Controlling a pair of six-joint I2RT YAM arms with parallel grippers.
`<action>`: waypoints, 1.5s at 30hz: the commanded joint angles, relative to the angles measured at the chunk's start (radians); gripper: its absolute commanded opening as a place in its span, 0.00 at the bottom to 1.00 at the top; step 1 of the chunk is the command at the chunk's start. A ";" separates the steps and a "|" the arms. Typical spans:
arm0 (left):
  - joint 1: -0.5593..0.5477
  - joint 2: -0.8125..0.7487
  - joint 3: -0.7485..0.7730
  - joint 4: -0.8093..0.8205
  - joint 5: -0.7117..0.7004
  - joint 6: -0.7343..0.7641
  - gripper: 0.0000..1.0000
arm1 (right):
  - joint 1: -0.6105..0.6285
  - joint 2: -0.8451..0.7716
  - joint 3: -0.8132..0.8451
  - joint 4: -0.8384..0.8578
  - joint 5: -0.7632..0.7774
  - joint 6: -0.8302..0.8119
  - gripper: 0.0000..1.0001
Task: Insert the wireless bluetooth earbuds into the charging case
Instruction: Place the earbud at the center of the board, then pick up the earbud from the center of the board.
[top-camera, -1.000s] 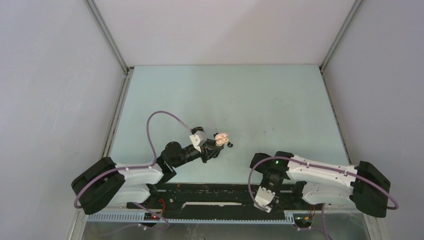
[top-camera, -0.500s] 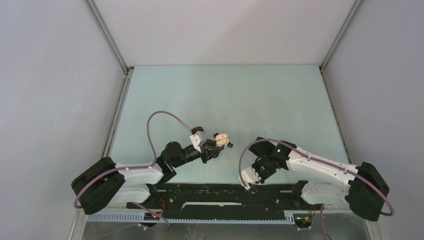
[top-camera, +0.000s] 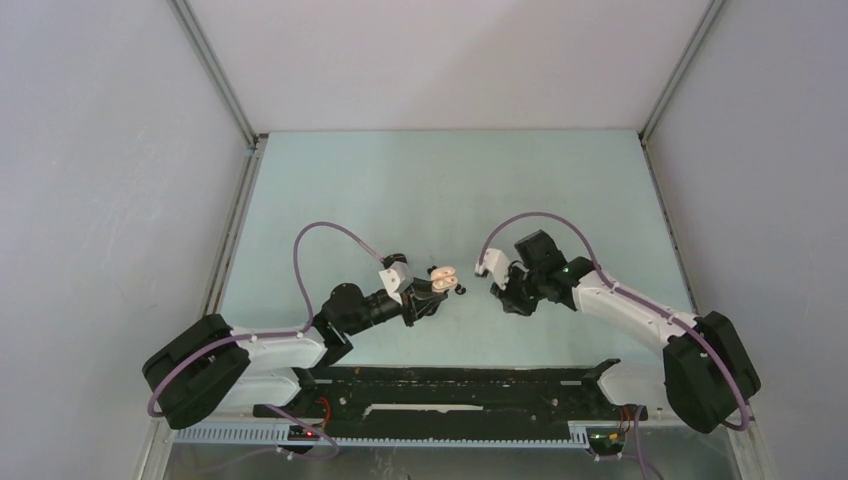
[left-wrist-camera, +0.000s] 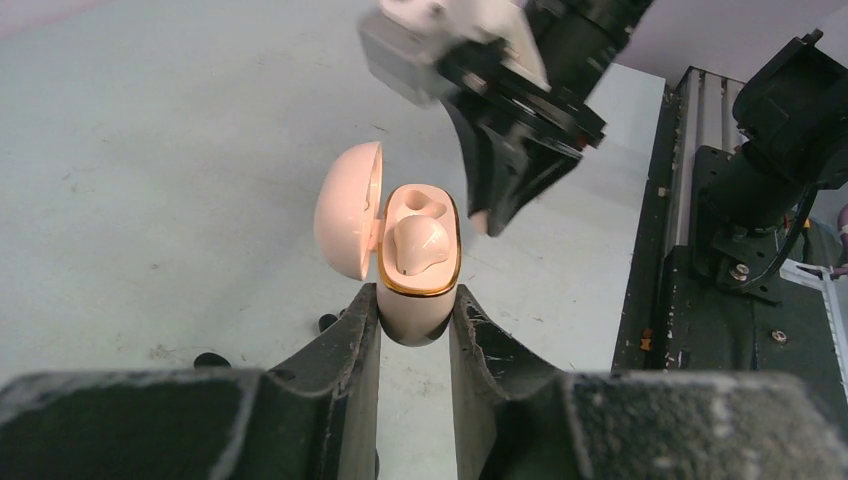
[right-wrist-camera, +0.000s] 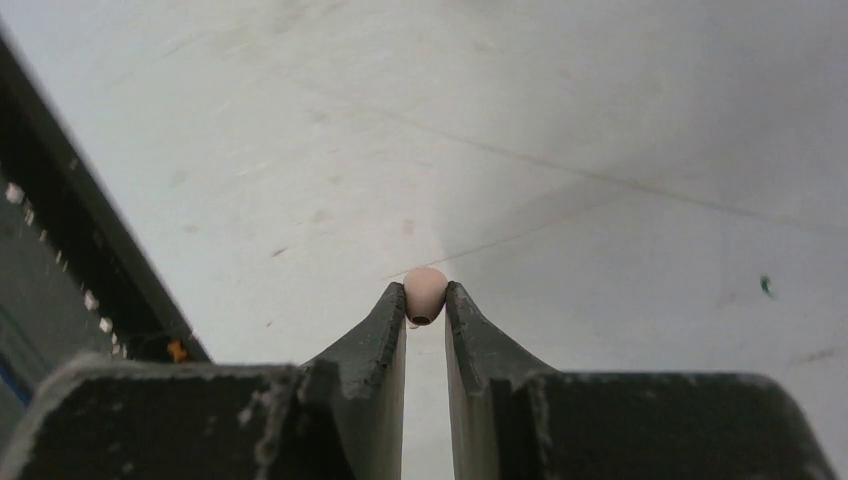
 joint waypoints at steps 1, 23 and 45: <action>-0.005 -0.029 0.031 0.024 -0.027 -0.001 0.00 | -0.122 0.042 0.030 0.152 -0.007 0.290 0.08; -0.004 -0.053 0.025 0.000 -0.038 0.014 0.00 | -0.249 0.191 0.019 0.286 0.178 0.526 0.36; -0.008 -0.036 0.037 -0.010 -0.032 0.015 0.00 | -0.302 0.165 0.131 0.157 0.056 0.399 0.56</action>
